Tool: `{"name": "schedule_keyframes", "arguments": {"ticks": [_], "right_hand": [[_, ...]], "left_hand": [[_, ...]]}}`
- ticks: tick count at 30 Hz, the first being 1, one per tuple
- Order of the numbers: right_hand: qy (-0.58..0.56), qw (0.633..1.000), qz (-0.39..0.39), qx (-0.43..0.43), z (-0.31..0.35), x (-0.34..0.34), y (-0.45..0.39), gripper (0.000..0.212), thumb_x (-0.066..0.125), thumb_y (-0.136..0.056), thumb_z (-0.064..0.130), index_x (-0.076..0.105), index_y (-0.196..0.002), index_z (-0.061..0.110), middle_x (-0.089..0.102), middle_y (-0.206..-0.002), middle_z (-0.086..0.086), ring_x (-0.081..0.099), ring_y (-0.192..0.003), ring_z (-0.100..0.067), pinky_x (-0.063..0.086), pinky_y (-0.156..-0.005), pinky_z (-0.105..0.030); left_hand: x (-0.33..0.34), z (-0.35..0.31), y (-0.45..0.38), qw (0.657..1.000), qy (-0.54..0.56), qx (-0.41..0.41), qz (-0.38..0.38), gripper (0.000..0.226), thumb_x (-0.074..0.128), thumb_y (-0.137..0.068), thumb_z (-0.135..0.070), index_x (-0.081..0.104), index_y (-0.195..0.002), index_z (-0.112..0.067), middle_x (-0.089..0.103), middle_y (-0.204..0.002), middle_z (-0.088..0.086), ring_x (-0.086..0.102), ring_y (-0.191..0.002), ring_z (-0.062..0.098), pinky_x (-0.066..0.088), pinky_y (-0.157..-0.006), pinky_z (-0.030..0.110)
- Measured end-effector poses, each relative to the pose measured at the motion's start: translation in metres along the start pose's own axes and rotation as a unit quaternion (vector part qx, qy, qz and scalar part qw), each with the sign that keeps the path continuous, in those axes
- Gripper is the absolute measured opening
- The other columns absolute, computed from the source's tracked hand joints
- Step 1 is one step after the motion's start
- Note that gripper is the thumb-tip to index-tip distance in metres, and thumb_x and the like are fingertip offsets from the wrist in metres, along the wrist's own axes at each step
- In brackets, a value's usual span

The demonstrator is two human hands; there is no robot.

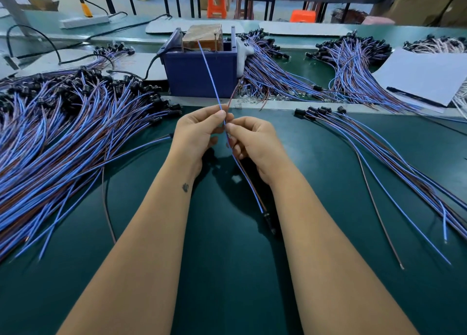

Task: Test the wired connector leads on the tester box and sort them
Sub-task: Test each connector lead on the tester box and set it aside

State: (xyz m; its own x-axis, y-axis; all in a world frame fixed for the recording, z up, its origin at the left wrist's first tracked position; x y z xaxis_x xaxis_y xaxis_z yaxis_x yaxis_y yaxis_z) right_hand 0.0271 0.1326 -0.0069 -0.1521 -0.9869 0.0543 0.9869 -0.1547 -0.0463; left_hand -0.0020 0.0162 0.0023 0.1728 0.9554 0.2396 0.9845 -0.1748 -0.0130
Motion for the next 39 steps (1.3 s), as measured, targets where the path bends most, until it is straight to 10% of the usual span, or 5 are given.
{"name": "schedule_keyframes", "arguments": {"ticks": [5, 14, 22, 39], "right_hand": [[0.031, 0.999, -0.035, -0.025, 0.0, -0.002, 0.001, 0.016, 0.062, -0.094, 0.015, 0.067, -0.079, 0.016, 0.053, -0.061, 0.004, 0.037, -0.042, -0.001, 0.031, -0.042, -0.014], [0.029, 0.996, -0.061, -0.056, 0.004, -0.001, 0.003, 0.015, 0.058, -0.096, 0.013, 0.067, -0.085, 0.012, 0.061, -0.064, -0.002, 0.048, -0.047, 0.0, 0.036, -0.046, -0.011], [0.098, 0.988, -0.095, -0.076, 0.001, -0.004, -0.001, 0.02, 0.056, -0.096, 0.014, 0.06, -0.078, 0.019, 0.056, -0.06, 0.007, 0.048, -0.052, -0.003, 0.041, -0.056, -0.017], [0.143, 0.983, -0.07, -0.088, 0.002, -0.002, 0.0, 0.012, 0.059, -0.095, 0.016, 0.069, -0.091, 0.011, 0.048, -0.055, 0.016, 0.042, -0.052, 0.001, 0.035, -0.056, -0.014]], "left_hand": [[0.0, 0.001, -0.001, 0.999, -0.038, -0.002, 0.015, 0.014, 0.062, -0.093, -0.014, 0.073, -0.096, -0.022, 0.074, -0.091, -0.005, 0.063, -0.083, 0.013, 0.043, -0.089, 0.036], [0.0, 0.003, -0.004, 0.999, -0.03, 0.021, -0.022, 0.014, 0.056, -0.097, -0.011, 0.068, -0.092, -0.017, 0.074, -0.086, 0.002, 0.071, -0.08, 0.017, 0.06, -0.075, 0.035], [-0.007, 0.003, -0.008, 0.987, -0.112, 0.048, -0.106, 0.02, 0.049, -0.096, -0.012, 0.063, -0.088, -0.022, 0.057, -0.061, -0.007, 0.053, -0.051, 0.007, 0.044, -0.049, 0.015], [-0.019, 0.002, -0.009, 0.971, -0.142, 0.038, -0.187, 0.021, 0.048, -0.093, -0.011, 0.066, -0.092, -0.02, 0.057, -0.068, -0.006, 0.046, -0.049, 0.005, 0.04, -0.047, 0.012]]}}
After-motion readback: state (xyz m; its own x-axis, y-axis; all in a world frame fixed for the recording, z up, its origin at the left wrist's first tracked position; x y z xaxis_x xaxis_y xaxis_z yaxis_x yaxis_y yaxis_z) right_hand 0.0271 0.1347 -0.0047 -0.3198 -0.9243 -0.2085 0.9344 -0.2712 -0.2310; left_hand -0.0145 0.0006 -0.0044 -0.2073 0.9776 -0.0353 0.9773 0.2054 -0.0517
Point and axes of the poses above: each hand's wrist, its own y-axis away from the middle knuckle, its own x-axis out of the palm, z = x × y, the point moved 2 cm from there along -y, towards the middle knuckle
